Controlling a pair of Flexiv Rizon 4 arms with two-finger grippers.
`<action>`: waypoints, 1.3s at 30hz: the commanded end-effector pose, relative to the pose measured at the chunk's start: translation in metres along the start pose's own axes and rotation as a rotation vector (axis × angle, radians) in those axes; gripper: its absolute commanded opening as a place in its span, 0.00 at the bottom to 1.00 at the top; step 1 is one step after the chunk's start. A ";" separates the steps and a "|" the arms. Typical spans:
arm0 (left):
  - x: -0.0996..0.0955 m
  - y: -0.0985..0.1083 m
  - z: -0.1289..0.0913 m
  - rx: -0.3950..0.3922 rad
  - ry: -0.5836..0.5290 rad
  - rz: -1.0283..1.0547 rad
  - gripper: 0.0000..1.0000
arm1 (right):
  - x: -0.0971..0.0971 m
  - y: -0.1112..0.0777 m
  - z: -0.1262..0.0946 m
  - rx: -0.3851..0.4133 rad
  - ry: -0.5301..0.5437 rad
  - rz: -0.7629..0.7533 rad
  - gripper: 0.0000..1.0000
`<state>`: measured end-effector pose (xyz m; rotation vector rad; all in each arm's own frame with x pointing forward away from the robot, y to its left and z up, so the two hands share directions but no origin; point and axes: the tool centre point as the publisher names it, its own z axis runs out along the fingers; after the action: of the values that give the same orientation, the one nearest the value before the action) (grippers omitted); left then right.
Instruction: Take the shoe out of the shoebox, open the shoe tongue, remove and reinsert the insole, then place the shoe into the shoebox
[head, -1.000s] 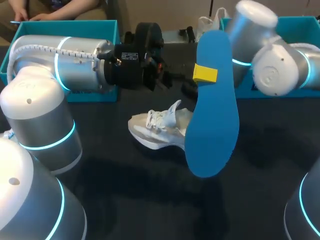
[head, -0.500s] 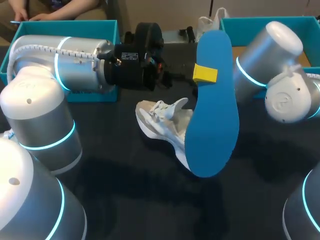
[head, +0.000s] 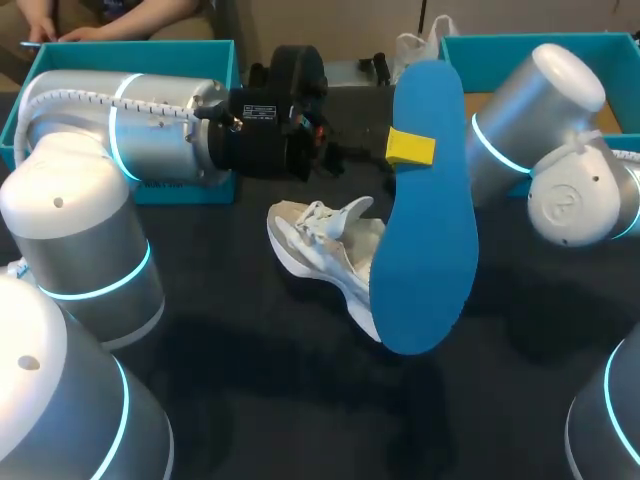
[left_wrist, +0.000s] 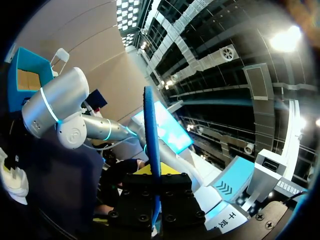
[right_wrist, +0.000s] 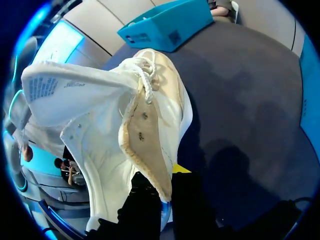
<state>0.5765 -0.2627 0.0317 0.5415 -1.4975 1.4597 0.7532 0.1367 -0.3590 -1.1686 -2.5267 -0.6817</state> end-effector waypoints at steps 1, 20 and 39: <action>0.000 0.001 0.000 0.000 -0.002 0.000 0.00 | 0.002 0.001 0.000 -0.001 -0.002 0.001 0.00; 0.000 0.001 0.000 0.000 -0.002 0.000 0.00 | 0.009 -0.024 0.003 -0.184 -0.235 0.462 0.00; 0.000 0.001 0.000 0.000 -0.002 0.000 0.00 | 0.002 -0.028 0.039 -0.190 -0.255 0.536 0.00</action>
<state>0.5765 -0.2627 0.0317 0.5415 -1.4975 1.4597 0.7255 0.1389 -0.3896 -2.0112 -2.2134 -0.6648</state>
